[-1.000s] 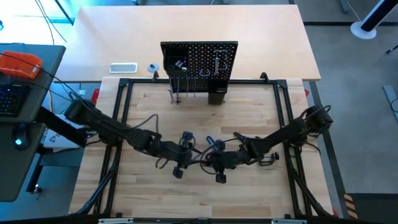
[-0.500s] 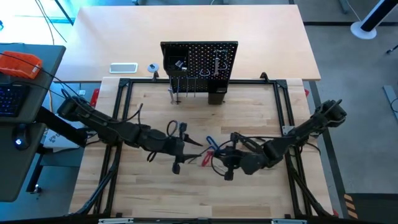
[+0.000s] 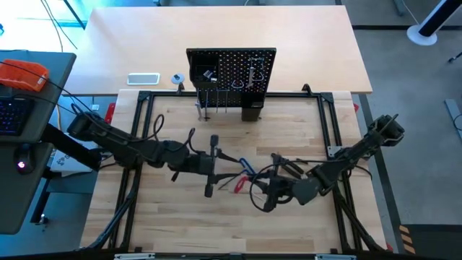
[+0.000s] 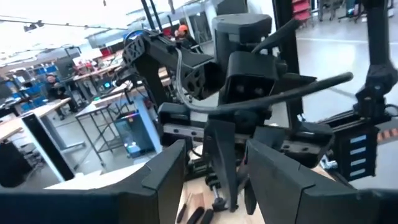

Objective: Hang tools onto peg board
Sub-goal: Put the nut driver into the bottom black bin on the pegboard

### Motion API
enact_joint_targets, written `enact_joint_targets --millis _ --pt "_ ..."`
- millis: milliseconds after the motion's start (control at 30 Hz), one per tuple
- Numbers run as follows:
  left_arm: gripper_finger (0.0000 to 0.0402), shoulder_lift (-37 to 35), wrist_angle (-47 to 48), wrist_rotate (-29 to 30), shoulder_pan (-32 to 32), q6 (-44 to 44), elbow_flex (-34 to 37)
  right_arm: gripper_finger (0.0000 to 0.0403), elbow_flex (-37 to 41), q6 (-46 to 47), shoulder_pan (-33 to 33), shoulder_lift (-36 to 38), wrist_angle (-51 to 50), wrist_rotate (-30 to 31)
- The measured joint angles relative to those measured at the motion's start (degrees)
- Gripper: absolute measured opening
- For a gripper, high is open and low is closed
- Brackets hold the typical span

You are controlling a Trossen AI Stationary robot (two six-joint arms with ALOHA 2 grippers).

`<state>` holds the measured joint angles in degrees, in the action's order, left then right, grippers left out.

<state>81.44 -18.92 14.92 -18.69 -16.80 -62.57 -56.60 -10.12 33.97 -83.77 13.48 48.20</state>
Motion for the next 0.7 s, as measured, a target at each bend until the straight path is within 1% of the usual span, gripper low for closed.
enact_joint_targets --millis 67,300,467,700 --pt "0.0163 0.3 -0.9 -0.9 0.0 0.4 0.0 0.0028 0.0 -2.4 -0.2 0.0 2.2 -0.1" --pt "0.0163 0.4 -1.3 -0.8 0.0 0.2 0.0 0.0028 0.0 -9.3 -0.2 0.0 8.1 -0.1" --pt "0.0163 0.4 -3.0 -1.9 0.0 0.2 0.0 0.0028 0.0 -10.4 -0.9 0.0 9.3 -0.4" --pt "0.0163 1.3 -5.4 -2.4 0.0 0.2 0.0 0.0028 0.0 -11.0 -2.9 0.0 11.8 -4.5"
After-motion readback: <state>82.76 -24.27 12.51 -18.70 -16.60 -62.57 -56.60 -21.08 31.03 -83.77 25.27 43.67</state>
